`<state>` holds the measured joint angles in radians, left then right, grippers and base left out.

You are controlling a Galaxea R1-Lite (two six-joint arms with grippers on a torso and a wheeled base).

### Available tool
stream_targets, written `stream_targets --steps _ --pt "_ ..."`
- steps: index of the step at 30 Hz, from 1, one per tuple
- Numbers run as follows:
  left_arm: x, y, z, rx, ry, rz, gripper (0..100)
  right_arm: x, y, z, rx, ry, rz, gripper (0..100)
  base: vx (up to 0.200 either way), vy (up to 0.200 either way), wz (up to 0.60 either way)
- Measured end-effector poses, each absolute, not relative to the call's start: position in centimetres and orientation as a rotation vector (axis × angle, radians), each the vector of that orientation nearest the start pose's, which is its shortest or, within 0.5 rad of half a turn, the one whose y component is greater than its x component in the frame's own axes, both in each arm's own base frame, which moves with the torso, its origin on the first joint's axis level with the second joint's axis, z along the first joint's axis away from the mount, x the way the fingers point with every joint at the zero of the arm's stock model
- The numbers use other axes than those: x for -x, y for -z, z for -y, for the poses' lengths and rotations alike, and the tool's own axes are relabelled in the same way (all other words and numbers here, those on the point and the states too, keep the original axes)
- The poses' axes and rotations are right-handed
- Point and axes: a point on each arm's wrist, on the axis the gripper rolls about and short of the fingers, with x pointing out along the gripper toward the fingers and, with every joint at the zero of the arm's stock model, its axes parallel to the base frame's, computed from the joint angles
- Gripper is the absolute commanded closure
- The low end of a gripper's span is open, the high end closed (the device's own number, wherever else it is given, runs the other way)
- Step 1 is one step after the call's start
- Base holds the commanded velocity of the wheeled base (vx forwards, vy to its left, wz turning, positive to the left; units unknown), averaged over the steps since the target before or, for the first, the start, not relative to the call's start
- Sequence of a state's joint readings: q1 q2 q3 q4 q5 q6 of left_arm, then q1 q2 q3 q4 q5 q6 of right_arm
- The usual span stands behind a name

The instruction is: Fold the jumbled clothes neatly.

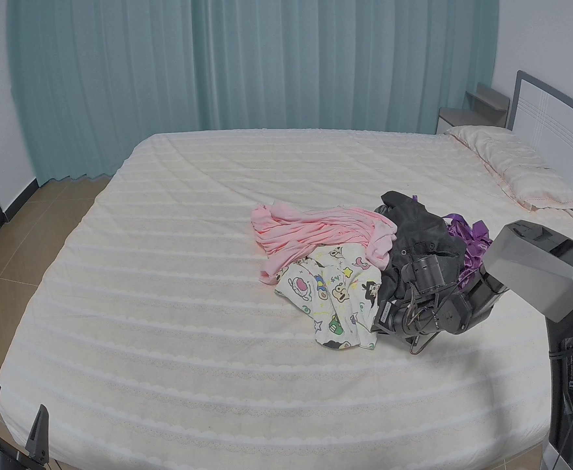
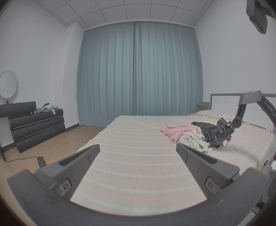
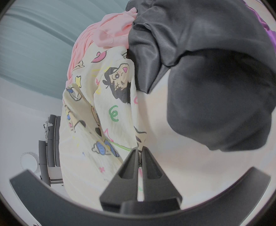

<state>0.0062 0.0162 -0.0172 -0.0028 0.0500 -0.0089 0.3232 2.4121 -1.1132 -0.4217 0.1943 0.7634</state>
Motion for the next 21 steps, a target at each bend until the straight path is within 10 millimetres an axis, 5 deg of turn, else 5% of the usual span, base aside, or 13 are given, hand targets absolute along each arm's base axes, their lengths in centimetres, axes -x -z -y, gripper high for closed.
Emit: stream_targets --steps 14,20,21 --pt "2.3 -8.1 -0.1 0.009 -0.056 0.005 0 -28.0 -1.4 -6.4 -0.434 -0.249 -1.123 100 0.000 0.000 0.00" --pt "2.3 -8.1 -0.1 0.009 -0.055 0.005 0 -26.3 -1.4 -4.8 -0.385 -0.279 -1.136 100 0.000 0.000 0.00" --pt "2.3 -8.1 -0.1 0.009 -0.056 0.005 0 -26.3 -1.3 -4.7 -0.382 -0.282 -1.140 0 0.000 0.000 0.00"
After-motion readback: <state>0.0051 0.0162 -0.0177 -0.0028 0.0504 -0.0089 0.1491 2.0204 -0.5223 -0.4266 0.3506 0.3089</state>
